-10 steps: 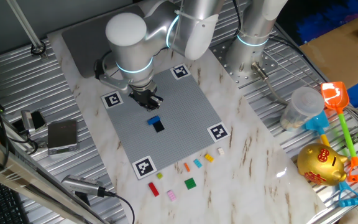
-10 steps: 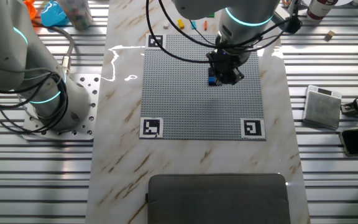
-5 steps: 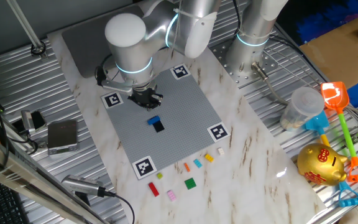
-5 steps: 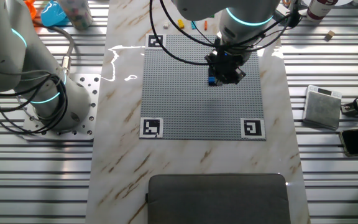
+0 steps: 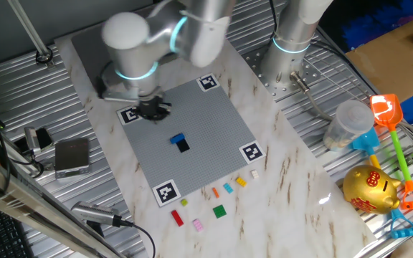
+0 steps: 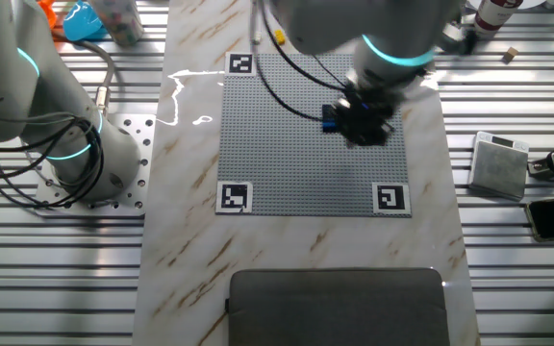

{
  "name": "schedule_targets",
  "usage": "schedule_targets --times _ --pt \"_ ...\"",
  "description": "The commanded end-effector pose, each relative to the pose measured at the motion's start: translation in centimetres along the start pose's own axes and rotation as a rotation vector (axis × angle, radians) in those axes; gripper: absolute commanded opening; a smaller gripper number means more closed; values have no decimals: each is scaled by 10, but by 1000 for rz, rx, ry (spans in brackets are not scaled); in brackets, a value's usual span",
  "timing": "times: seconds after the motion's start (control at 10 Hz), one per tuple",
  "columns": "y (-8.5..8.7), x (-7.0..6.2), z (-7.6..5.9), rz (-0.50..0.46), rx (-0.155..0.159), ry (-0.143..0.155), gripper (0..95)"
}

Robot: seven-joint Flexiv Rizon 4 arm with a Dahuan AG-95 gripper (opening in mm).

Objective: Build with small Lego blocks

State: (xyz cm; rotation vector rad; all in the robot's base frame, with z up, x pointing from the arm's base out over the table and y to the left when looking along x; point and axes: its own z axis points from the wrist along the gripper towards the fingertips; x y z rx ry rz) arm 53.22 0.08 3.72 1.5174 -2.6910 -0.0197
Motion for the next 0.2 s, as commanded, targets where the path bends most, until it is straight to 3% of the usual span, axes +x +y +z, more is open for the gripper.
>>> schedule_targets --times 0.1,0.2 --pt "-16 5 2 -27 2 -1 0" --pt "-16 5 2 -28 2 0 0"
